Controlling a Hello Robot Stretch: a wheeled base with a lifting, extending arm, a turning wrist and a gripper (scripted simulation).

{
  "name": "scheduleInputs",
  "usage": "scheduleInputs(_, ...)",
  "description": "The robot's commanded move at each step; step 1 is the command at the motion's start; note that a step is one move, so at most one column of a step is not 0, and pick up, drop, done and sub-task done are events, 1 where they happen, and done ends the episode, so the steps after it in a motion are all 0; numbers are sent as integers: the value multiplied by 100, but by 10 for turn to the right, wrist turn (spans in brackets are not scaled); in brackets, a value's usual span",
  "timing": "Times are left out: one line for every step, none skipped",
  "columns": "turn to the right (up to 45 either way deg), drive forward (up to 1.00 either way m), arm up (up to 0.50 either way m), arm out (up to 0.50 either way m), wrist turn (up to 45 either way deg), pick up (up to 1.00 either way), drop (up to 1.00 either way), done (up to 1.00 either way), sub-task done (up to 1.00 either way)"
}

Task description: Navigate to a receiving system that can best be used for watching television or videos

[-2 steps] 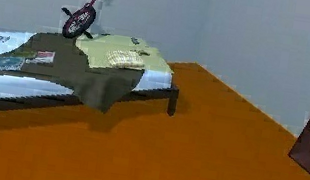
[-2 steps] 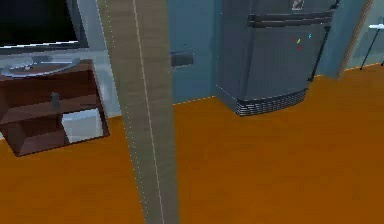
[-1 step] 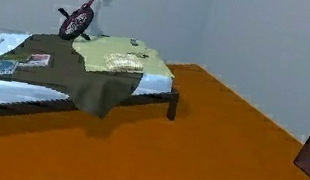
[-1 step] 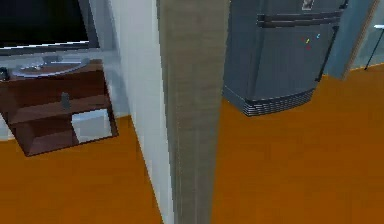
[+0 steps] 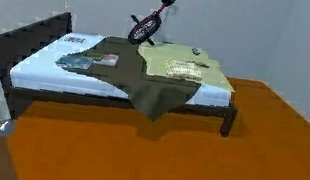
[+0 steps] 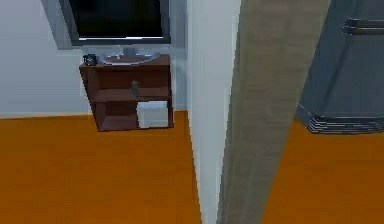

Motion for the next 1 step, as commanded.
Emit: scheduleInputs(0, 30, 0, 0, 0, 0, 0, 0, 0)
